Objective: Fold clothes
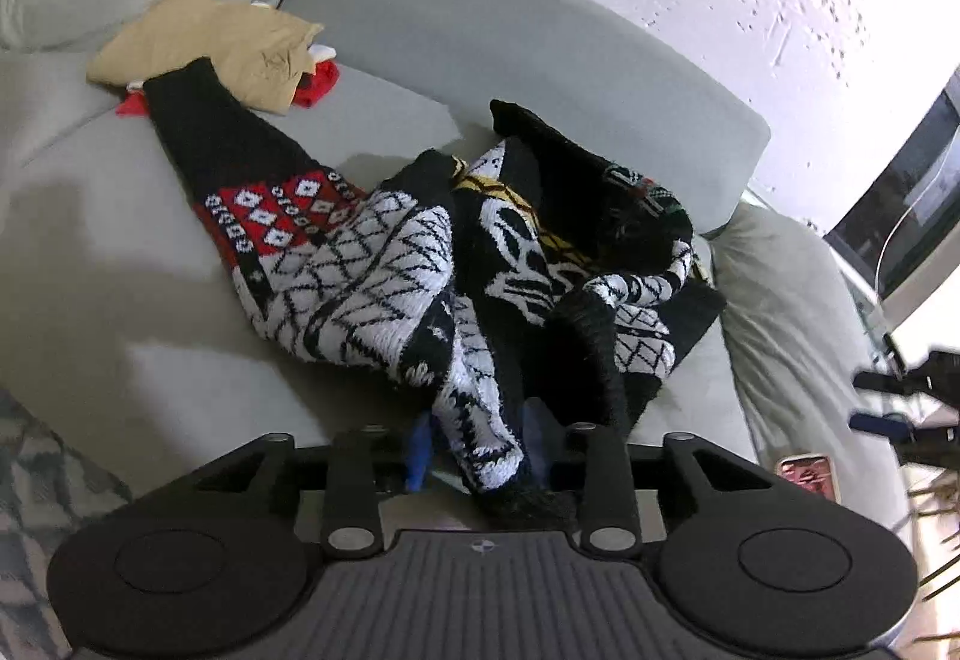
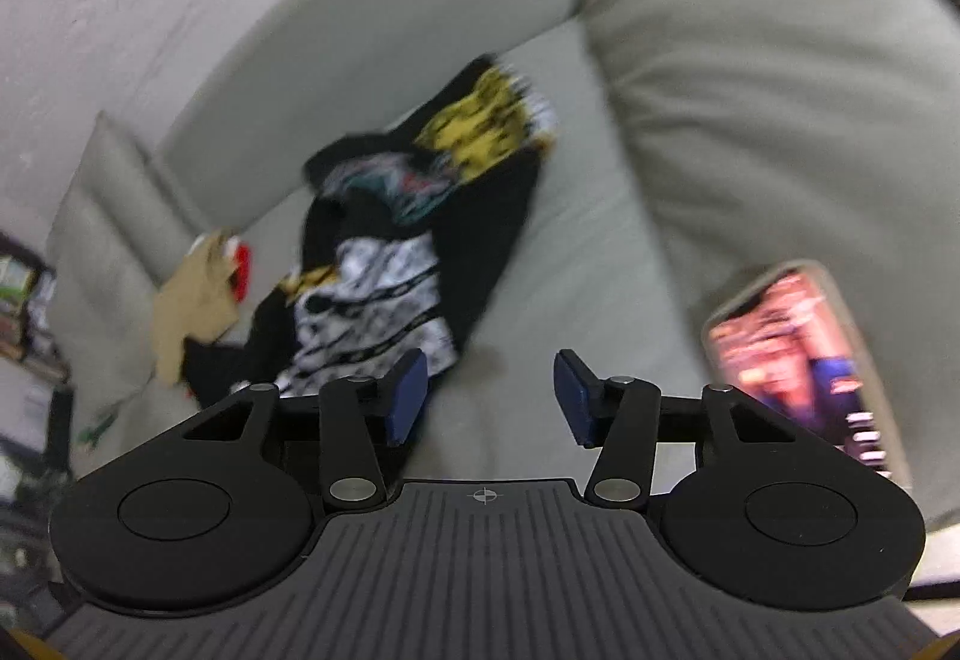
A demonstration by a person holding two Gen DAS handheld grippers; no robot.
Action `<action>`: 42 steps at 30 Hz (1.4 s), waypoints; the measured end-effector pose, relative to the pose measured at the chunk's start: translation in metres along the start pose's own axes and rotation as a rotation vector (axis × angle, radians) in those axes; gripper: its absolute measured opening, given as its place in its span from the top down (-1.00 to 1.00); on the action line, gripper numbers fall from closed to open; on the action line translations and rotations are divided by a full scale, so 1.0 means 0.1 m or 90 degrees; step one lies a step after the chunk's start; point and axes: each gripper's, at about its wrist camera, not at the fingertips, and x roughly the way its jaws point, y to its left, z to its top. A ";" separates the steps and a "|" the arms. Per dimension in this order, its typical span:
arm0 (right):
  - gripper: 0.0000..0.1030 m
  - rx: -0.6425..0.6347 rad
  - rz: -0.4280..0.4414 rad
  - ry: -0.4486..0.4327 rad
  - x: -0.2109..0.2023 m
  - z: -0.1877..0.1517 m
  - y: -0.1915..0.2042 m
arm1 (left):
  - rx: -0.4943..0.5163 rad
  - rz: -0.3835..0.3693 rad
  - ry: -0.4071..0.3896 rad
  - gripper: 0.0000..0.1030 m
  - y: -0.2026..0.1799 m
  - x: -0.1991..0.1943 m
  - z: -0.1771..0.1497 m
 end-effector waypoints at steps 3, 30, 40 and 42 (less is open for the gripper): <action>-0.15 -0.016 0.037 0.024 0.38 0.04 0.25 | -0.022 -0.004 0.005 0.25 0.03 0.04 0.01; 0.69 0.119 -0.046 -0.150 0.53 0.31 -0.12 | -0.200 -0.082 -0.032 -0.36 0.37 0.23 -0.01; 0.68 0.191 -0.071 -0.076 0.40 -0.10 -0.81 | -0.412 -0.075 -0.014 -0.26 0.75 0.57 -0.06; 0.63 0.187 -0.054 -0.072 0.40 -0.08 -0.81 | -0.450 -0.078 -0.022 -0.18 0.88 0.62 -0.07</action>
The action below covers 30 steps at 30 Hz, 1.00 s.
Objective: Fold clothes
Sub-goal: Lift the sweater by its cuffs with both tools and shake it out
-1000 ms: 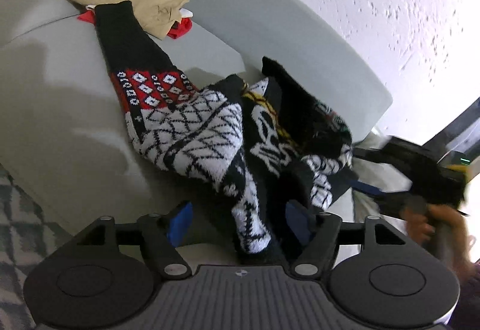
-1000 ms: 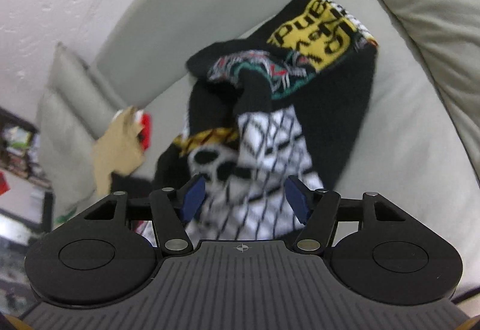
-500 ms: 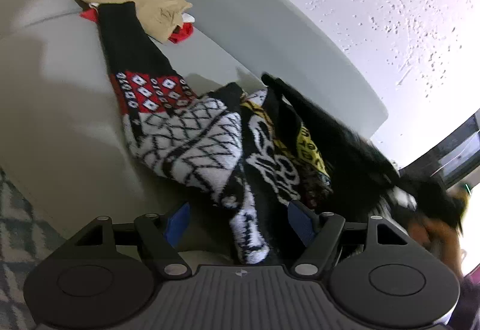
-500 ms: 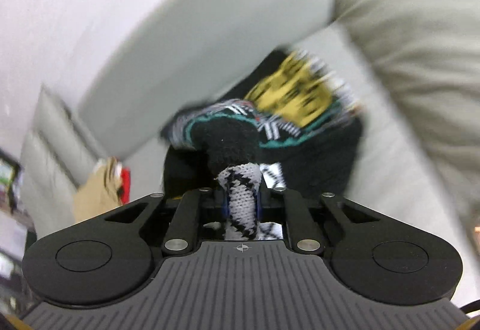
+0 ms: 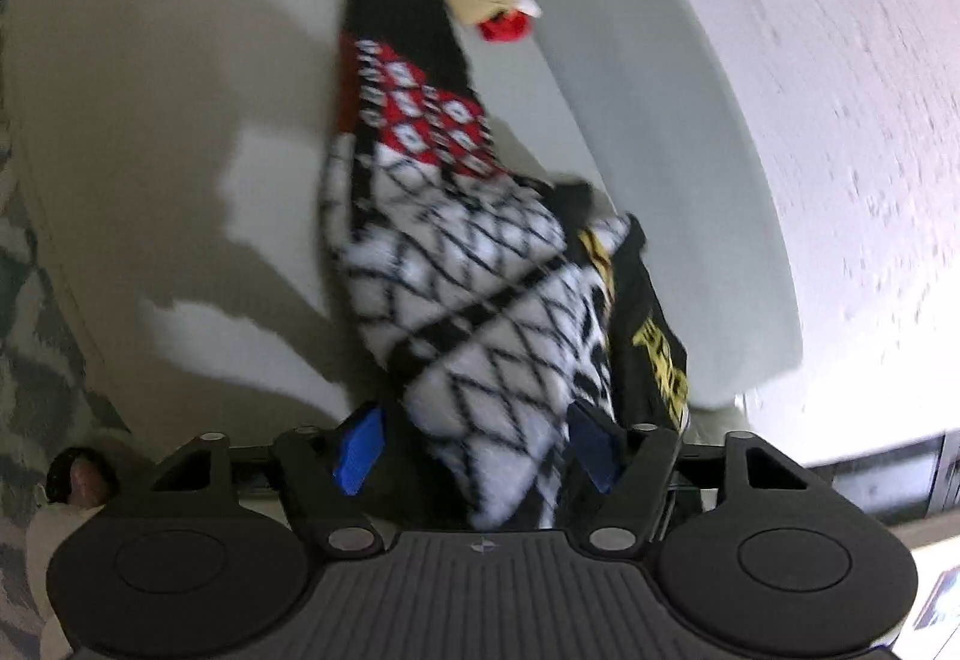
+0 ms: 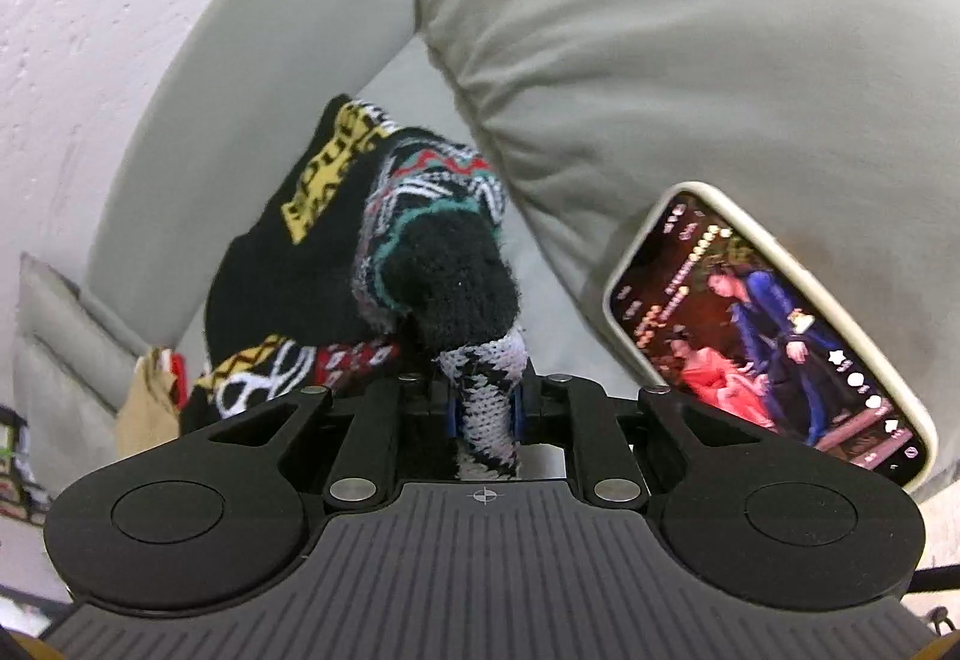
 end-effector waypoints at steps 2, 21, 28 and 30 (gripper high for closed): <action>0.49 0.000 0.018 0.007 0.00 0.02 -0.01 | -0.039 -0.018 -0.002 -0.13 0.10 0.06 0.07; 0.78 -0.046 0.037 0.034 0.10 0.14 0.30 | 0.021 -0.085 -0.099 0.86 -0.62 -0.14 0.66; 0.78 -0.046 0.281 -0.167 -1.47 0.79 1.22 | 0.161 -0.296 -0.301 0.87 -1.93 -1.49 0.84; 0.78 -0.028 0.333 -0.198 -1.88 0.75 1.13 | 0.162 -0.353 -0.353 0.86 -1.93 -1.87 0.75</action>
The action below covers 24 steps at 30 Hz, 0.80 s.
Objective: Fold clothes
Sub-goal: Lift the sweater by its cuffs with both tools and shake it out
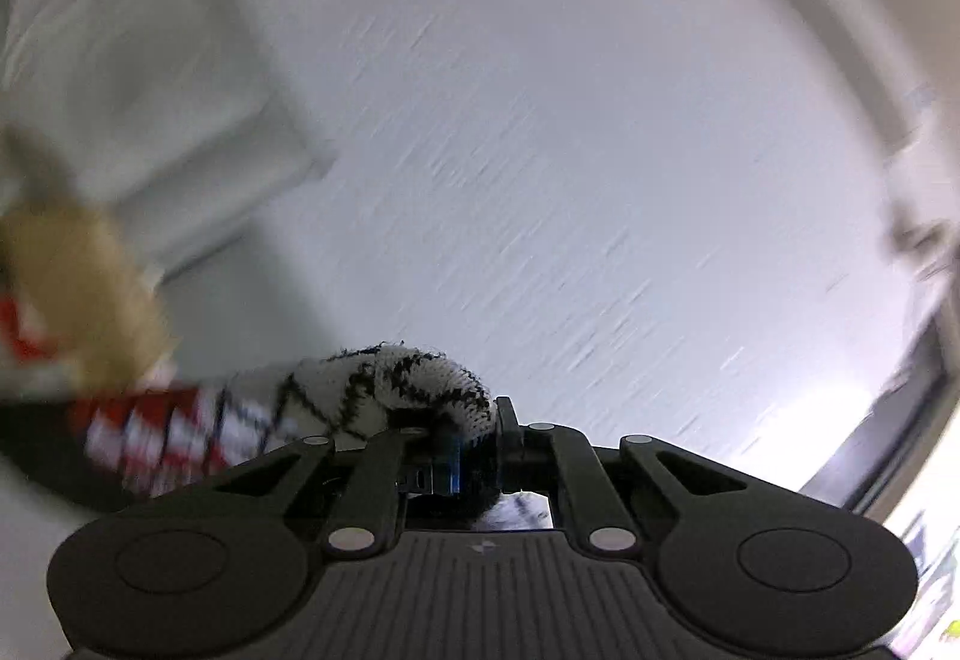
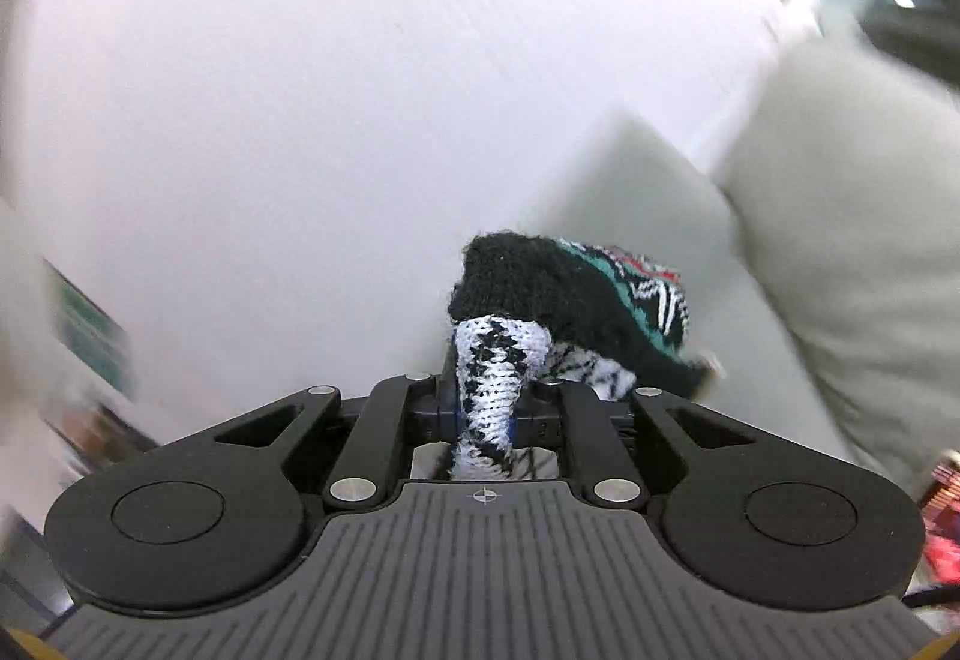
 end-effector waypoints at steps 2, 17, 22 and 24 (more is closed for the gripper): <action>0.78 0.012 0.034 -0.014 -0.35 0.06 0.11 | -0.010 -0.022 -0.011 0.86 -0.15 -0.19 0.09; 0.77 -0.052 0.060 -0.032 -0.67 0.32 0.74 | 0.070 0.033 0.063 0.86 -0.32 0.26 0.22; 0.77 -0.064 -0.062 0.018 0.49 0.55 0.65 | 0.104 0.099 0.139 0.87 -0.12 1.13 0.13; 0.77 -0.081 -0.053 -0.005 0.68 0.64 0.75 | 0.143 0.059 0.108 0.87 -0.29 1.21 0.21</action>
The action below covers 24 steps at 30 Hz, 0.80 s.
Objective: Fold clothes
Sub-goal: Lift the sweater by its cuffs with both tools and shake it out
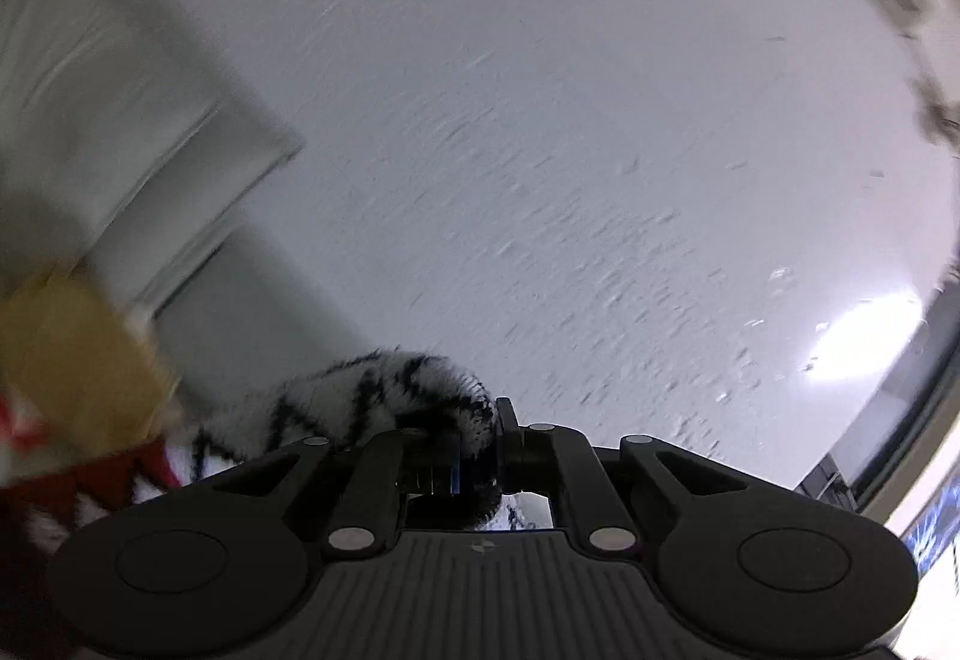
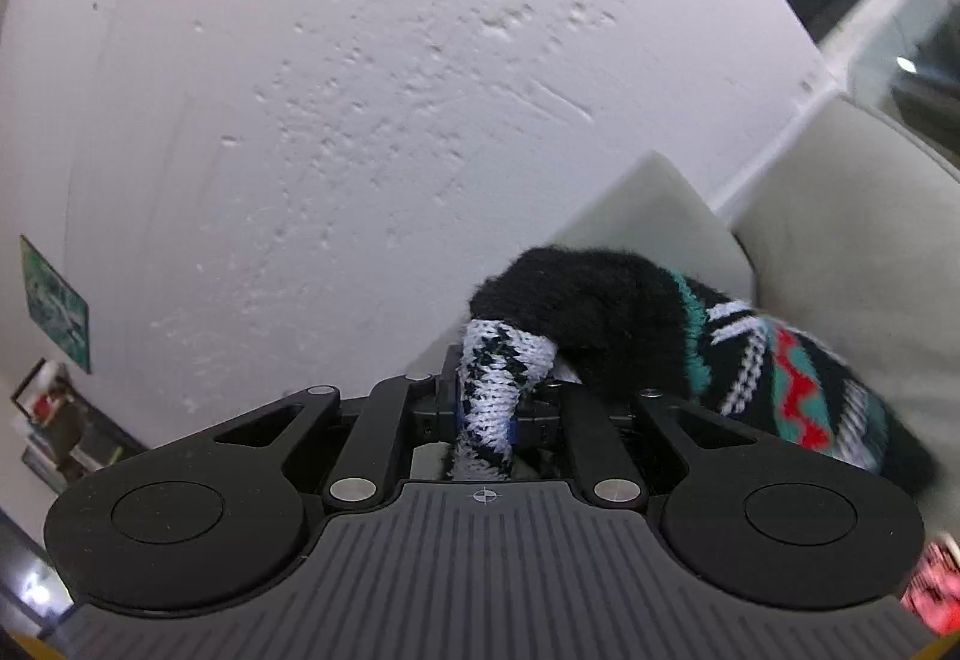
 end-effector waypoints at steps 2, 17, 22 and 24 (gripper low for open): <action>0.77 -0.023 0.038 -0.050 -0.04 0.10 0.12 | 0.010 -0.038 -0.032 0.86 -0.06 -0.08 0.09; 0.77 0.104 -0.283 0.228 0.67 -1.54 -1.90 | -0.107 0.288 0.325 0.86 2.00 0.35 -2.08; 0.77 0.105 -0.357 0.281 0.66 -1.89 -2.24 | -0.103 0.326 0.363 0.86 2.18 0.24 -2.32; 0.77 0.100 -0.346 0.277 0.67 -1.81 -2.27 | -0.105 0.313 0.363 0.85 2.15 0.21 -2.25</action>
